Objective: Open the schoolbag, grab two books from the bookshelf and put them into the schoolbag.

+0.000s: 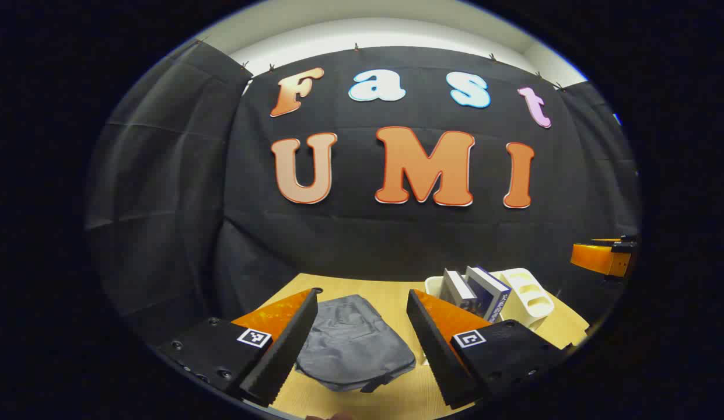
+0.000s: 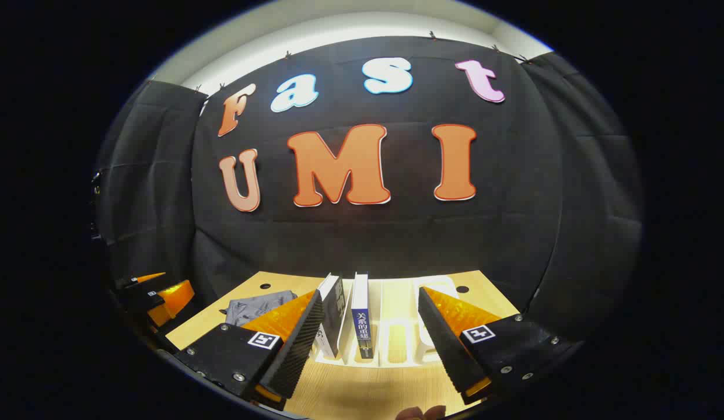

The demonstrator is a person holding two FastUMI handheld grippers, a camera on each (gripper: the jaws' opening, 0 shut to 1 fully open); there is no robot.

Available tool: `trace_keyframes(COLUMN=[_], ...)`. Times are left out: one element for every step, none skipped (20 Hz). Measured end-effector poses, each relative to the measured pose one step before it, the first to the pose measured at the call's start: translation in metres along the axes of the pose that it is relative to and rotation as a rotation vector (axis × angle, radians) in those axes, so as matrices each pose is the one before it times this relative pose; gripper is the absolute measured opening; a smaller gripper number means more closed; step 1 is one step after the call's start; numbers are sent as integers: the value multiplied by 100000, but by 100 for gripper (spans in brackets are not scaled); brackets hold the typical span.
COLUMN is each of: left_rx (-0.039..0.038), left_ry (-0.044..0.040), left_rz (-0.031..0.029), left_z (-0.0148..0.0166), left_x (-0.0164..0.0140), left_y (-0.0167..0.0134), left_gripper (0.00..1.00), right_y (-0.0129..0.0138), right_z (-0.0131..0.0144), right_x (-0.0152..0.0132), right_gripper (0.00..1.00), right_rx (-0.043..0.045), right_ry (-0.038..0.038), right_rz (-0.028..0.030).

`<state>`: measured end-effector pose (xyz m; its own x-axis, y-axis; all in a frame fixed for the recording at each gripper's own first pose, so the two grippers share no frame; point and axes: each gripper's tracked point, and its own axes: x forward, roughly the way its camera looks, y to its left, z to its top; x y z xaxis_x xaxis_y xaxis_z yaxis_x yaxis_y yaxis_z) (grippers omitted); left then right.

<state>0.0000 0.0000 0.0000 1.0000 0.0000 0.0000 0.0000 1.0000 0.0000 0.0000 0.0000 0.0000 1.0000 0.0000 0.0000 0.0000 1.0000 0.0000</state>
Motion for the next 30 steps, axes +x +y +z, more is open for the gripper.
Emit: trace_keyframes(left_rx=[-56, 368, 850, 877, 766, 306, -449, -568, -59, 311, 546, 1031, 1423, 1764, 1753, 1325, 905, 449, 40, 135, 371, 789, 1176, 1703, 1907, 2025, 2502, 2929, 2828, 2418], left_ry=[312, 499, 91, -1112, -652, 204, 345, 530, 334, -439, -830, -112, 890, 144, -282, -388, 378, 642, 461, 784, 1008, 1271, 1336, 1184, 1106, 671, 1022, 1179, 967, 1035], left_rz=[2387, 2482, 2133, 1270, 864, 420, -827, -1789, -1639, -1754, -2345, -2694, -2565, -2521, -1986, -1578, -949, -350, -20, 409, 704, 410, 178, 549, 27, 23, -414, -361, -79, -260], left_z=[-155, -97, -201, 143, -109, -64, -132, -53, -134, 223, 152, 124, -288, 50, 11, 75, -374, -285, -332, -283, -600, -442, -699, -470, -599, -514, -561, -495, -583, -665], left_x=[-403, -316, -250, -280, -278, -100, 174, 282, 412, 489, 662, 711, 639, 472, 343, 226, 302, 166, 60, 147, 175, 34, 36, 51, 62, 129, -179, -101, 58, 59], left_y=[138, 202, 269, -10, 93, 27, -142, -264, -60, 122, -50, 29, 90, 196, 506, 378, 365, 387, 443, 393, 183, 168, 92, 81, -29, -113, -191, -86, -133, -307], left_gripper=[97, 97, 97, 97, 97, 97, 97, 97, 97, 97, 97, 97, 97, 97, 97, 97, 97, 97, 97, 98, 97, 98, 98, 98, 97, 97, 97, 97, 97, 97], right_y=[211, 18, 49, -214, -412, -351, -357, -269, -14, 16, -67, 14, 41, 414, 475, 435, 399, 364, 243, 163, 78, 16, 29, -246, -136, -13, 39, -32, -119, -122], right_z=[-165, -241, -104, -73, 4, 15, 134, 279, 30, -69, -49, -130, -188, -186, -37, -75, -85, -184, -146, -296, -376, -230, -118, -125, -246, -263, -199, -156, -112, -209], right_x=[580, 362, 158, 132, 123, -13, 16, 11, 97, 17, -112, -16, -193, -252, -232, -192, -176, -58, -47, 37, -25, 37, 4, 147, 75, 105, 99, 56, -9, 11], right_gripper=[97, 97, 97, 98, 97, 97, 98, 98, 98, 98, 97, 98, 98, 98, 98, 98, 97, 98, 98, 98, 98, 98, 97, 98, 97, 98, 98, 98, 98, 98], right_rx=[-117, 76, 201, 361, 177, 224, 286, 168, -220, -342, -265, 64, 538, 1035, 1585, 1691, 1214, 409, -640, -1563, -1750, -1356, -932, -530, -211, 86, 249, 65, -335, -657], right_ry=[475, 859, 424, 147, 194, 394, -445, -1165, -577, -140, -443, -355, 257, 222, 15, 301, 326, -98, 66, 888, 1341, 930, 545, 711, 848, 888, 865, 731, 453, 457], right_rz=[2452, 2139, 1769, 660, 71, -934, -1353, -1604, -1857, -2159, -2700, -3452, -3300, -2219, -1766, -1167, -921, -543, -310, -93, 133, 207, 17, -163, -51, 247, 398, 225, 52, -121])
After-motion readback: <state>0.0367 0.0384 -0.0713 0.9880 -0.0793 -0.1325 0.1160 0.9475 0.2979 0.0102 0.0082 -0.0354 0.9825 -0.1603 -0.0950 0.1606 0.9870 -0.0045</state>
